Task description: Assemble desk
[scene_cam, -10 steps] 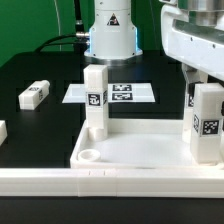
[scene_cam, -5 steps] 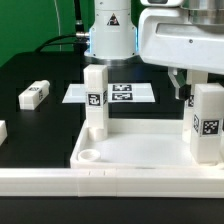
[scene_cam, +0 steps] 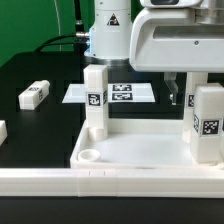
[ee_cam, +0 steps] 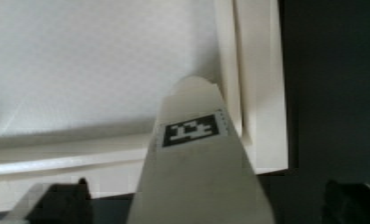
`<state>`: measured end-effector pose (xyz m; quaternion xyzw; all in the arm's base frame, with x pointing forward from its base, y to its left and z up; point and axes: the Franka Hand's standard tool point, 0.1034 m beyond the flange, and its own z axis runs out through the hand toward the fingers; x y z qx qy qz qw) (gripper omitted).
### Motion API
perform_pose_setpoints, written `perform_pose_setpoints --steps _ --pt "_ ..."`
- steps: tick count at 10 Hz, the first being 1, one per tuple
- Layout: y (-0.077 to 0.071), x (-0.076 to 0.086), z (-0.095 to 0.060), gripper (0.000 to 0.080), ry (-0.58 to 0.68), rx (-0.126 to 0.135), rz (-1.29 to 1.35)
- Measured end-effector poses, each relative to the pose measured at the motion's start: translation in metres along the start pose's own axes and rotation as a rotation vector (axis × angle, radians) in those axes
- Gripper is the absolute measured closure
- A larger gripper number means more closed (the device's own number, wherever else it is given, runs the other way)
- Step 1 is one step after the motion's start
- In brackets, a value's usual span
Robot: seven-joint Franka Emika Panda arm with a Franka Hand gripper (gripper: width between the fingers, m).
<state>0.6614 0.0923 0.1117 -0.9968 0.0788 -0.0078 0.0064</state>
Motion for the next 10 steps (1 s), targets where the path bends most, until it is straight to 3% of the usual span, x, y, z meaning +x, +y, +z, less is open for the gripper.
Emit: perform_pose_setpoints --steps 4,6,10 --pt "0.0018 -0.0005 0.0006 0.0153 -0.002 -0.013 -0.07" --pt "0.0018 -0.0007 0.0009 0.0511 -0.002 -0.013 -0.028" --pt "0.0018 -0.0007 0.0014 0.0511 -0.002 -0.012 0.132"
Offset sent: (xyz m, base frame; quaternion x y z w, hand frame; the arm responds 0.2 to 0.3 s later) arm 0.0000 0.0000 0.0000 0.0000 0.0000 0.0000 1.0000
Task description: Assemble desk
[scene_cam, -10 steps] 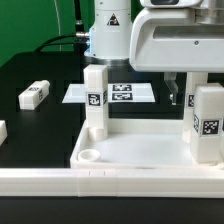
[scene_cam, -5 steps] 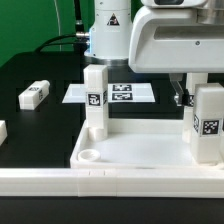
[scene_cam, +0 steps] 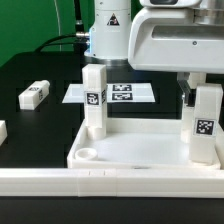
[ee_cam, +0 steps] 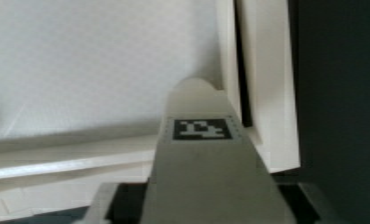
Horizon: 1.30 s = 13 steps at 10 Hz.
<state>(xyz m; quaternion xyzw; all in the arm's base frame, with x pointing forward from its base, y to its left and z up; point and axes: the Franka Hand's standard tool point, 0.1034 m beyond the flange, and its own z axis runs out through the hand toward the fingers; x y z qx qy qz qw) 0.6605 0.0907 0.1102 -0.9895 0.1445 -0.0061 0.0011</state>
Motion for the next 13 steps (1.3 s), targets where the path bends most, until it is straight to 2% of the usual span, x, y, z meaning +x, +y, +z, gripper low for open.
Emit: perform_pose_setpoints --steps 5,6,10,13 --pt "0.0 0.0023 0.0016 0.0509 -0.011 0.053 0.565" --pt "0.0004 0.0026 0.002 0.0509 -0.015 0.07 0.706" --pt "-0.0003 0.0036 0.0027 0.0509 -0.037 0.078 1.147" --pt "0.0006 0.0044 0.0025 0.0509 -0.047 0.081 1.294"
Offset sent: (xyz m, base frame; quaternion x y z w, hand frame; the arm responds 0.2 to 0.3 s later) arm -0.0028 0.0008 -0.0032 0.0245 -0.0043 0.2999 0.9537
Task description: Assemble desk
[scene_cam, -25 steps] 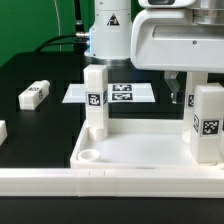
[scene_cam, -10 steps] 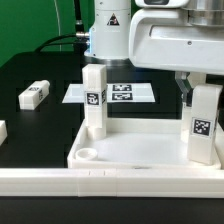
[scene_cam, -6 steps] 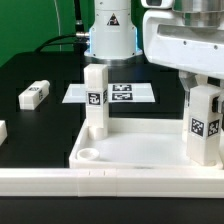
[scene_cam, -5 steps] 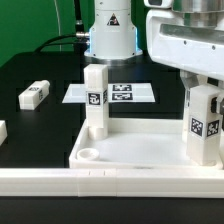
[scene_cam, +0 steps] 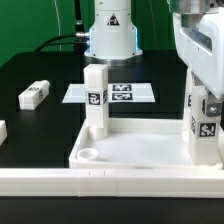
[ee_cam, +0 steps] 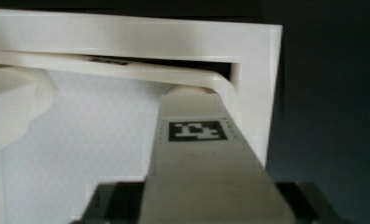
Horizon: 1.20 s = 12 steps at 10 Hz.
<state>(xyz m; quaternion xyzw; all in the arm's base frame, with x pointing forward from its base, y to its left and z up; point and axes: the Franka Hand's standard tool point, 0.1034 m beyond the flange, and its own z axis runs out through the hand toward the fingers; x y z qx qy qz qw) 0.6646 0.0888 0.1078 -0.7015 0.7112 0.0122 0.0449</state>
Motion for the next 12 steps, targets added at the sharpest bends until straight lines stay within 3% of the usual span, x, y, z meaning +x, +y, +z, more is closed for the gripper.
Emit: perform_pose_setpoints --steps 2,4,7,12 --pt "0.0001 0.0002 0.0007 0.0503 0.002 0.001 -0.041" --pt "0.0021 0.002 0.0011 0.0188 -0.001 -0.012 -0.15" --pt "0.0027 0.0022 -0.0002 0.0152 0.008 -0.023 -0.506" --pt "-0.0011 -0.0015 -0.0033 0.015 0.017 -0.02 -0.965"
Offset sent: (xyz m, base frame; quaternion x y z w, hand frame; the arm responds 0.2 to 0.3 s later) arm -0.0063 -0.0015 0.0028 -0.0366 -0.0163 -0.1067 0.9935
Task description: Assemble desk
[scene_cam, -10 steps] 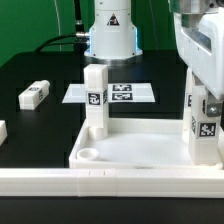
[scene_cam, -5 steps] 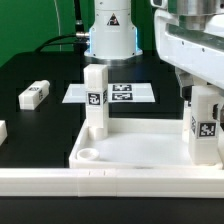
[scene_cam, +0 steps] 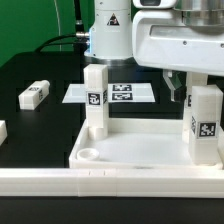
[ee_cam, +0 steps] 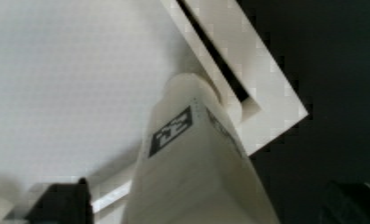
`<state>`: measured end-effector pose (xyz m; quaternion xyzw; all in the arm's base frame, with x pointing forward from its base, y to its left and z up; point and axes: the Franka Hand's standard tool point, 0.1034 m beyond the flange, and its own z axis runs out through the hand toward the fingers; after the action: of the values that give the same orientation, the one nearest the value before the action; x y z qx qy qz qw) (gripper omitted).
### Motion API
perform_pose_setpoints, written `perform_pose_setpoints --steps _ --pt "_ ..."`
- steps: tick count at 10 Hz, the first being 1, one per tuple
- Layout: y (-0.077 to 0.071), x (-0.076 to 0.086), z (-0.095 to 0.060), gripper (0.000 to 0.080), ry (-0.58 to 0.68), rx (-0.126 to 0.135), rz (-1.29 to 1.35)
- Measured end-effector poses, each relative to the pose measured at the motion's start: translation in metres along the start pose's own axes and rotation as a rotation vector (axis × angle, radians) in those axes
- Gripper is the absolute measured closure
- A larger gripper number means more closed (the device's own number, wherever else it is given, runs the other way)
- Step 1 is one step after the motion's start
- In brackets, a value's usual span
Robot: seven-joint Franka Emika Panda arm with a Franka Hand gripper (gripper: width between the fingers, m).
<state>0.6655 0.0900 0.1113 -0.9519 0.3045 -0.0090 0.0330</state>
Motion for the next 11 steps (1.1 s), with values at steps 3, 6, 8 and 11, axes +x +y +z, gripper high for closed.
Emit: perform_pose_setpoints --steps 3,6,8,11 --pt "-0.0029 -0.001 -0.0002 0.015 0.014 -0.013 -0.257" --pt "-0.002 -0.0009 0.0002 0.015 0.013 -0.018 -0.42" --pt "0.0005 0.0009 0.0005 0.015 0.016 -0.031 -0.534" --pt "0.0009 0.0011 0.001 0.0432 0.015 -0.032 -0.53"
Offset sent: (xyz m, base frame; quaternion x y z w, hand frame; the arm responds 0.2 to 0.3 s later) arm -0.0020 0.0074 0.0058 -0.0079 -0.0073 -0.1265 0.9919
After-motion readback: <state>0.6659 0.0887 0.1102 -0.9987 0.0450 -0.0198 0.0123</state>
